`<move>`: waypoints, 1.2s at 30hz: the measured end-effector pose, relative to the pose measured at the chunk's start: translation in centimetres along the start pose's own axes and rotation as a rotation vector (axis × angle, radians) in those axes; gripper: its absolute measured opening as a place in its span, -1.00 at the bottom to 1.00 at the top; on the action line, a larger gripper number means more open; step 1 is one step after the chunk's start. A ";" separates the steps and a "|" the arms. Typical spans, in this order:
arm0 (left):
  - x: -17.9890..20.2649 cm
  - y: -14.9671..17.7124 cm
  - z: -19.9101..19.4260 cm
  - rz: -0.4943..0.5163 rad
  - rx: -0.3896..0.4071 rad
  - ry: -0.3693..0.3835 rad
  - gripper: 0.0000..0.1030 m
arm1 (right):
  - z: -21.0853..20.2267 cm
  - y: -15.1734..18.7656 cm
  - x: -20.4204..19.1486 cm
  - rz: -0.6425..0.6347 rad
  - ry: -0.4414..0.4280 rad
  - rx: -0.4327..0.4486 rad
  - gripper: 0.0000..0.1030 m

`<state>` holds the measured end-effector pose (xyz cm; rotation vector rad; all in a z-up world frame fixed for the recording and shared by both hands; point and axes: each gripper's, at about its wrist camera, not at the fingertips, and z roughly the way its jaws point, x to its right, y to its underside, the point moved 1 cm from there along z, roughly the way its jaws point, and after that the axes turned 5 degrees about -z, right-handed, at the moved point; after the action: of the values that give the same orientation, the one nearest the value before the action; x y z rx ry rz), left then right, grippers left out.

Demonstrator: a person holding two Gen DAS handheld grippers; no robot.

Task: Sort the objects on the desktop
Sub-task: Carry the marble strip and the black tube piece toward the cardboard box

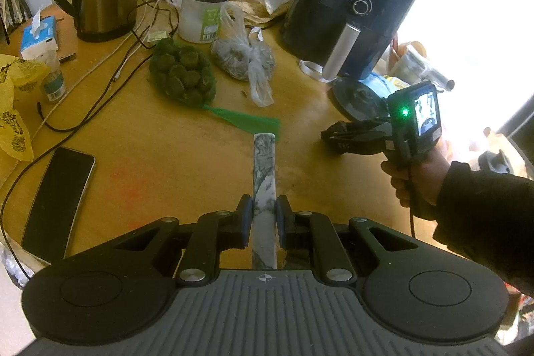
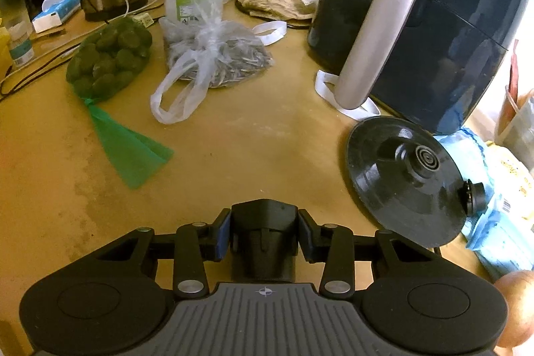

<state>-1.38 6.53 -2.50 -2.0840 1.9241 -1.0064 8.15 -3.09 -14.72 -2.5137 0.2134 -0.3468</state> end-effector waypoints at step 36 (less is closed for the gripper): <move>2.5 -0.3 -1.8 0.176 0.004 0.132 -0.70 | -16.9 2.0 -1.8 0.167 0.004 0.115 -0.16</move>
<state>-2.21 4.91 0.01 -1.8483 2.1224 -1.1319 1.36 -13.35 -2.77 -2.3626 0.3907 -0.2885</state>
